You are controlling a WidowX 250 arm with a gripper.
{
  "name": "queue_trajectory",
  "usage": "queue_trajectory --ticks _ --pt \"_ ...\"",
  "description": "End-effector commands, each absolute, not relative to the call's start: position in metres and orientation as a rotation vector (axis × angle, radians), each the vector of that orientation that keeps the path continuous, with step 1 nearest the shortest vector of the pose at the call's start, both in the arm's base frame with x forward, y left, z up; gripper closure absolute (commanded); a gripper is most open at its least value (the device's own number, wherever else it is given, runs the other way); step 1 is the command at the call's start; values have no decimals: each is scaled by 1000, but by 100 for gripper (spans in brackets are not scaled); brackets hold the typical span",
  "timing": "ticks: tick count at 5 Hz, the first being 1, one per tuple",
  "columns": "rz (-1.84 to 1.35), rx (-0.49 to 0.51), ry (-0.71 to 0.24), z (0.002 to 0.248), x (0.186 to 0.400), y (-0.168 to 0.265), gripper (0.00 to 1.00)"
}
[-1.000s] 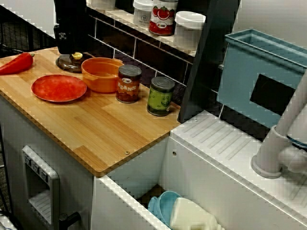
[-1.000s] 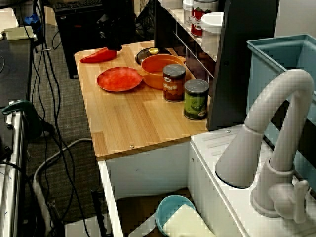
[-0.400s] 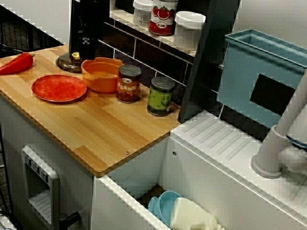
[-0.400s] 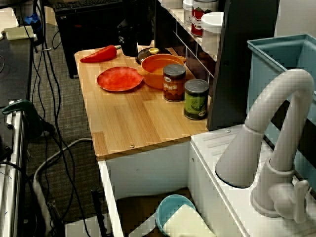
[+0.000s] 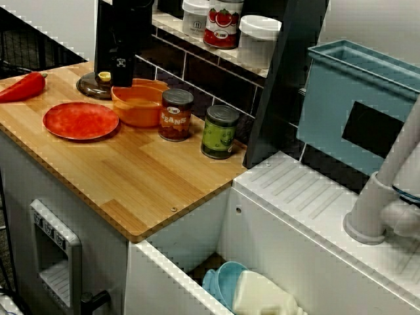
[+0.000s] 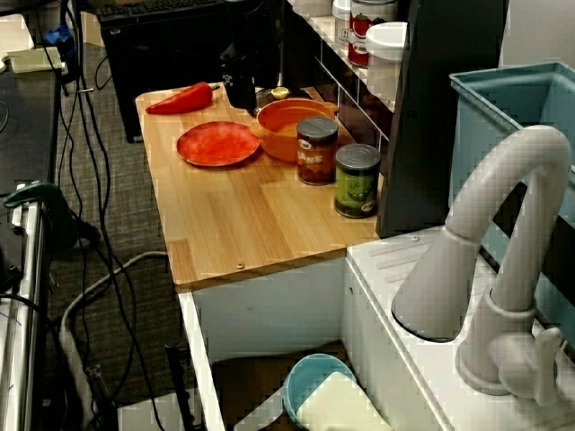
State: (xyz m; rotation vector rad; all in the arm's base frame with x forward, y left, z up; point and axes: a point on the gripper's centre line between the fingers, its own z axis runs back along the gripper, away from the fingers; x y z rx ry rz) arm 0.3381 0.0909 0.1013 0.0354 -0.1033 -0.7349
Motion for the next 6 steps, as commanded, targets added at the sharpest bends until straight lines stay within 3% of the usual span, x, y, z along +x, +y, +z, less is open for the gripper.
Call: queue_trajectory --ticks 1,6 --pt "-679 31 -122 101 349 90 0" --pt "-650 52 -7 72 359 82 0"
